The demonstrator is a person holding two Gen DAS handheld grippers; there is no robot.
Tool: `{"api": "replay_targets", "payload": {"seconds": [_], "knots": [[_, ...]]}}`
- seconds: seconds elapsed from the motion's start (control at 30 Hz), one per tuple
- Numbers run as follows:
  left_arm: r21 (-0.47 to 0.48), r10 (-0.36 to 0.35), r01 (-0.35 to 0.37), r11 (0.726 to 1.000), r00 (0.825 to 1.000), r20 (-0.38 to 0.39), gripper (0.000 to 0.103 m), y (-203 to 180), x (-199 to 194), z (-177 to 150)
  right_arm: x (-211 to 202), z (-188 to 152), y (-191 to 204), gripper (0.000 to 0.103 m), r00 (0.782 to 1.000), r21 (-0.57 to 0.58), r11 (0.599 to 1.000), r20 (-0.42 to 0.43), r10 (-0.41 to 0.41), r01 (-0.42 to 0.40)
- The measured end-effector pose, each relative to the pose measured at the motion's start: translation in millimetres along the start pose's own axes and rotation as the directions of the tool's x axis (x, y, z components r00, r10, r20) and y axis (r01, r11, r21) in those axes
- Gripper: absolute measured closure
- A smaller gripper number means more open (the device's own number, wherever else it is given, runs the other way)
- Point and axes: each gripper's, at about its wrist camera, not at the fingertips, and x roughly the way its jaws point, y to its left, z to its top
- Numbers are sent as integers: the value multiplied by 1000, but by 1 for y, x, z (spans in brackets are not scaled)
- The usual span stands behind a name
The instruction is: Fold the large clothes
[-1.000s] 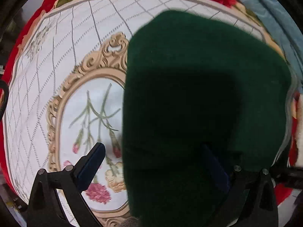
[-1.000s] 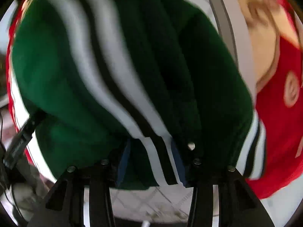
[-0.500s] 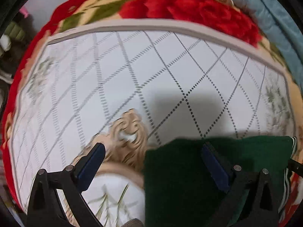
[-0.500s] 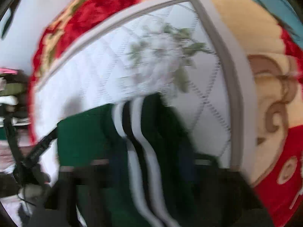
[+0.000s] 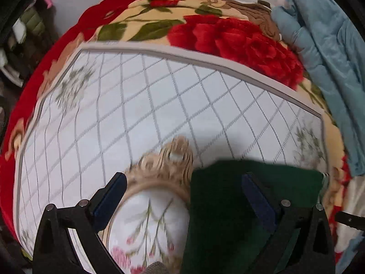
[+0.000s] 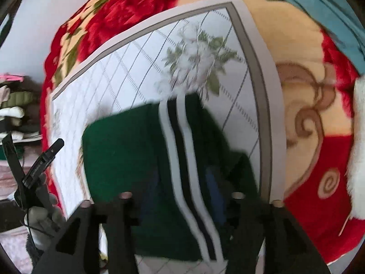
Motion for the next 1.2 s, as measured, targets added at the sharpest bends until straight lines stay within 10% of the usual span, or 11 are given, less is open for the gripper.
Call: {"api": "replay_targets", "payload": {"seconds": [0.07,0.27,0.37,0.57,0.73,0.83,0.93,1.03,1.2], "knots": [[-38,-39,38,999,999,-26,0,9,-1,-22,2,-21,-15,12,1000,-2,1000,16,-5,5],[-126,-164,145,981,973,-160,0,5,31,-85,54,-39,-90,10,999,51,998,-33,35,-33],[-157,-254,228,961,951,-178,0,-3,43,-92,87,-33,-110,10,974,86,974,-73,217,-210],[-114,-403,388,914,896,-184,0,-26,52,-87,122,-23,-86,5,884,20,897,-164,438,-441],[-36,-377,377,925,909,-176,0,-33,51,-88,111,-39,-63,11,762,-7,790,-271,589,-613],[-20,-387,390,921,904,-182,0,-35,56,-89,128,-41,-70,10,852,-7,874,-227,471,-485],[11,-360,365,931,922,-139,6,-41,47,-94,139,-41,-67,12,849,48,867,-181,496,-496],[98,-316,323,941,945,-85,25,-46,34,-91,129,-46,-56,39,860,37,873,-154,486,-486],[115,-327,334,935,942,-80,36,-45,23,-76,117,-56,-49,53,859,83,868,-125,496,-490]]}}
